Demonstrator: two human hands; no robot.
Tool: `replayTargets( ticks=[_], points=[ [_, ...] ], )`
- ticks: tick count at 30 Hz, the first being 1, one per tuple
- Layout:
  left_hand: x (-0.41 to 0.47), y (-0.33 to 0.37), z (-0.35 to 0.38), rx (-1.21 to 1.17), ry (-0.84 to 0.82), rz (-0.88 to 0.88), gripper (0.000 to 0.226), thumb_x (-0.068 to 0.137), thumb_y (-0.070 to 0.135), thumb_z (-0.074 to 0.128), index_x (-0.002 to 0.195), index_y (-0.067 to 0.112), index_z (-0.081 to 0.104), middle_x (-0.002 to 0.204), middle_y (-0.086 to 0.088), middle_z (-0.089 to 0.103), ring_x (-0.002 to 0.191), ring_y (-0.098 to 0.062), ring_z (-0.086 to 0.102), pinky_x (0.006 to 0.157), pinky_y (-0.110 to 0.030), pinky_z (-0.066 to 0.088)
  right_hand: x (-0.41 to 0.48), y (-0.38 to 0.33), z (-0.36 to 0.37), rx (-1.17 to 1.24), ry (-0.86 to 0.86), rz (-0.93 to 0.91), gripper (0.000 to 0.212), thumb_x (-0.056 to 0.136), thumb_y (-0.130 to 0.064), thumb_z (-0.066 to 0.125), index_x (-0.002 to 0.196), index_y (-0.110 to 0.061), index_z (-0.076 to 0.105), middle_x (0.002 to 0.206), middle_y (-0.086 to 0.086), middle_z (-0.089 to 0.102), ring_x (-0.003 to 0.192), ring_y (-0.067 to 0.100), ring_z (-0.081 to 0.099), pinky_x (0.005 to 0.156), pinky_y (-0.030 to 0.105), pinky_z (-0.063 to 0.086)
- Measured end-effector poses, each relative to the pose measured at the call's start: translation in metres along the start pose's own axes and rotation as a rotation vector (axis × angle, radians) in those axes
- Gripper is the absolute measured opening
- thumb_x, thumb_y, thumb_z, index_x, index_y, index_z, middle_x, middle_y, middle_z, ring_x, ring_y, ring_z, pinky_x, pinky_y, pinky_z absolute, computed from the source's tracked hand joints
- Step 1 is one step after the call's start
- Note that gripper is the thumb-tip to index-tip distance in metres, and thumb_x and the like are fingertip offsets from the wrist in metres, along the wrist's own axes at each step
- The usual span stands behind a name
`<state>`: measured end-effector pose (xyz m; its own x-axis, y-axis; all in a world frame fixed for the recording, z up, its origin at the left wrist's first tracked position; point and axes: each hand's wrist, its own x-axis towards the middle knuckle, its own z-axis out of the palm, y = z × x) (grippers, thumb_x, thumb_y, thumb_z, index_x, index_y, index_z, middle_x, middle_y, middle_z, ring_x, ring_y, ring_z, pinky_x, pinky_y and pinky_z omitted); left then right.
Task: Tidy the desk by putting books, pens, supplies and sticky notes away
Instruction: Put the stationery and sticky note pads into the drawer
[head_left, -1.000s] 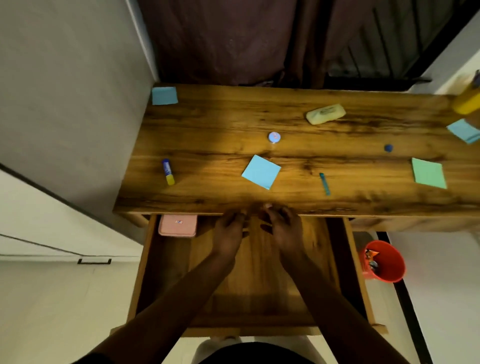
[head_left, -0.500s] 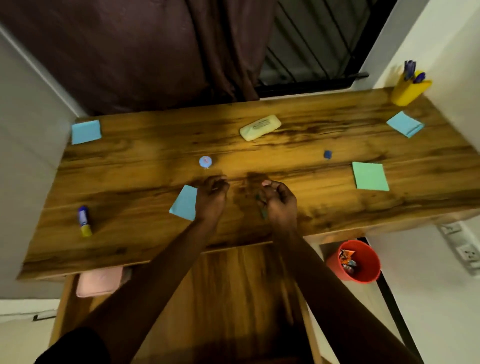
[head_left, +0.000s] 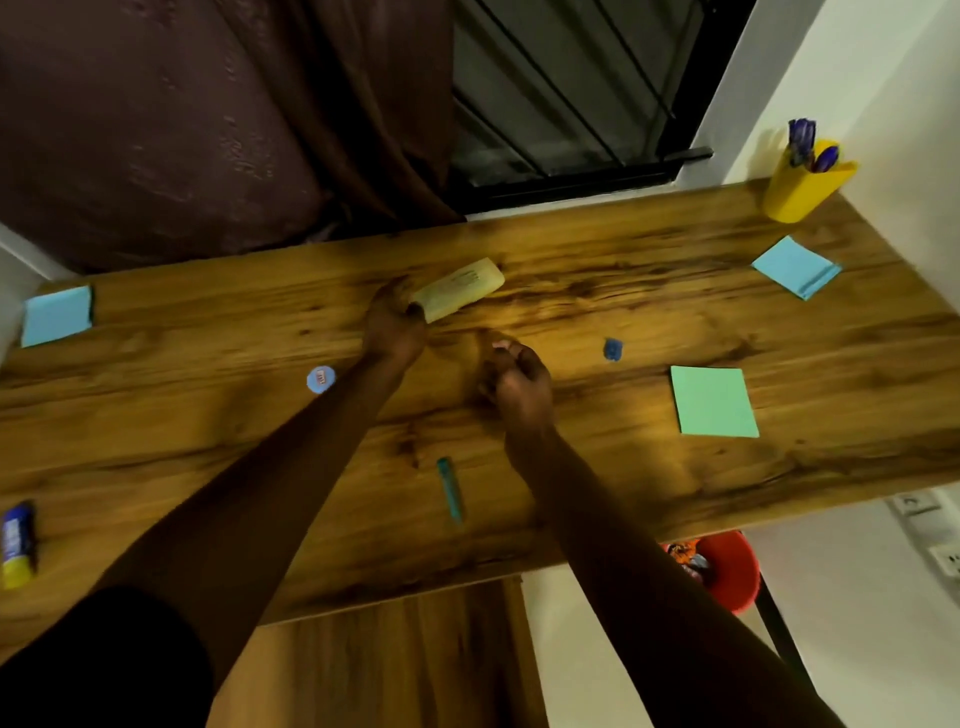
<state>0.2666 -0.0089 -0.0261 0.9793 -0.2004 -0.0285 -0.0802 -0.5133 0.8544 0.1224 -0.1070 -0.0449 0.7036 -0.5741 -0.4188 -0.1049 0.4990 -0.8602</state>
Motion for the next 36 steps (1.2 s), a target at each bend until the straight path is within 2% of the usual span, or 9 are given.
replayTargets(
  ticks=[7, 12, 14, 16, 21, 26, 31, 34, 36],
  points=[
    [0.039, -0.009, 0.026, 0.275, -0.156, 0.067, 0.050, 0.101, 0.025, 0.055, 0.150, 0.017, 0.048, 0.153, -0.010, 0.047, 0.137, -0.030, 0.049, 0.111, -0.040, 0.045, 0.033, -0.005, 0.018, 0.006, -0.059, 0.047, 0.029, 0.102, -0.008, 0.053, 0.130, -0.003, 0.058, 0.090, 0.002, 0.062, 0.074, 0.012, 0.056, 0.063, 0.023, 0.048],
    [0.023, -0.007, 0.025, 0.246, -0.224, 0.108, 0.049, 0.092, 0.026, 0.071, 0.138, 0.013, 0.061, 0.136, -0.009, 0.065, 0.121, -0.027, 0.063, 0.090, -0.031, 0.051, 0.043, -0.019, 0.029, 0.012, -0.092, 0.055, 0.026, 0.103, -0.003, 0.051, 0.129, -0.002, 0.054, 0.095, 0.008, 0.064, 0.072, 0.011, 0.063, 0.052, 0.016, 0.052],
    [0.010, -0.011, 0.020, 0.147, -0.243, 0.082, 0.045, 0.090, 0.022, 0.074, 0.133, 0.011, 0.066, 0.128, -0.010, 0.070, 0.115, -0.026, 0.067, 0.092, -0.036, 0.055, 0.042, -0.022, 0.032, 0.044, -0.056, 0.073, 0.029, 0.103, -0.002, 0.052, 0.132, 0.002, 0.054, 0.091, 0.009, 0.065, 0.064, 0.009, 0.064, 0.049, 0.016, 0.051],
    [-0.003, -0.015, 0.010, 0.037, -0.208, 0.020, 0.045, 0.087, 0.020, 0.078, 0.129, 0.008, 0.068, 0.122, -0.012, 0.072, 0.109, -0.028, 0.069, 0.093, -0.044, 0.057, 0.037, -0.020, 0.033, 0.063, -0.030, 0.095, 0.034, 0.102, -0.003, 0.055, 0.136, 0.004, 0.053, 0.106, 0.016, 0.067, 0.074, 0.013, 0.066, 0.052, 0.018, 0.055],
    [-0.050, -0.026, -0.025, -0.098, -0.187, -0.053, 0.045, 0.086, 0.023, 0.080, 0.127, 0.010, 0.068, 0.118, -0.002, 0.070, 0.105, -0.019, 0.067, 0.070, -0.015, 0.053, -0.001, -0.011, 0.036, -0.001, -0.021, 0.092, 0.022, 0.101, -0.005, 0.056, 0.121, 0.001, 0.066, 0.099, 0.010, 0.071, 0.077, 0.014, 0.069, 0.056, 0.020, 0.058],
    [-0.119, -0.049, -0.085, -0.292, -0.180, -0.135, 0.041, 0.084, 0.024, 0.082, 0.123, 0.018, 0.071, 0.117, 0.002, 0.072, 0.108, -0.016, 0.069, 0.088, -0.033, 0.060, -0.065, 0.010, 0.043, -0.075, -0.077, 0.076, 0.028, 0.097, -0.017, 0.069, 0.120, 0.000, 0.067, 0.095, 0.012, 0.072, 0.075, 0.015, 0.067, 0.057, 0.024, 0.054],
    [-0.210, -0.066, -0.161, -0.353, -0.110, -0.165, 0.037, 0.083, 0.021, 0.083, 0.118, 0.019, 0.072, 0.110, 0.002, 0.076, 0.091, -0.014, 0.073, 0.070, -0.023, 0.057, -0.158, 0.038, 0.058, -0.277, -0.137, 0.005, 0.029, 0.089, -0.027, 0.078, 0.114, -0.015, 0.070, 0.100, -0.001, 0.079, 0.088, 0.016, 0.074, 0.065, 0.026, 0.056],
    [-0.268, -0.082, -0.205, -0.408, -0.125, -0.195, 0.039, 0.085, 0.017, 0.081, 0.122, 0.022, 0.071, 0.118, 0.006, 0.073, 0.104, -0.015, 0.071, 0.081, -0.035, 0.062, -0.216, 0.058, 0.066, -0.319, -0.205, 0.038, 0.034, 0.085, -0.027, 0.083, 0.114, -0.018, 0.069, 0.106, -0.005, 0.078, 0.099, 0.011, 0.075, 0.080, 0.031, 0.062],
    [-0.305, -0.098, -0.234, -0.434, -0.116, -0.248, 0.041, 0.086, 0.018, 0.080, 0.124, 0.023, 0.070, 0.120, 0.006, 0.073, 0.110, -0.015, 0.069, 0.088, -0.040, 0.061, -0.255, 0.075, 0.074, -0.305, -0.246, 0.072, 0.034, 0.084, -0.022, 0.084, 0.113, -0.015, 0.069, 0.106, -0.005, 0.078, 0.100, 0.010, 0.075, 0.078, 0.029, 0.062]
  ],
)
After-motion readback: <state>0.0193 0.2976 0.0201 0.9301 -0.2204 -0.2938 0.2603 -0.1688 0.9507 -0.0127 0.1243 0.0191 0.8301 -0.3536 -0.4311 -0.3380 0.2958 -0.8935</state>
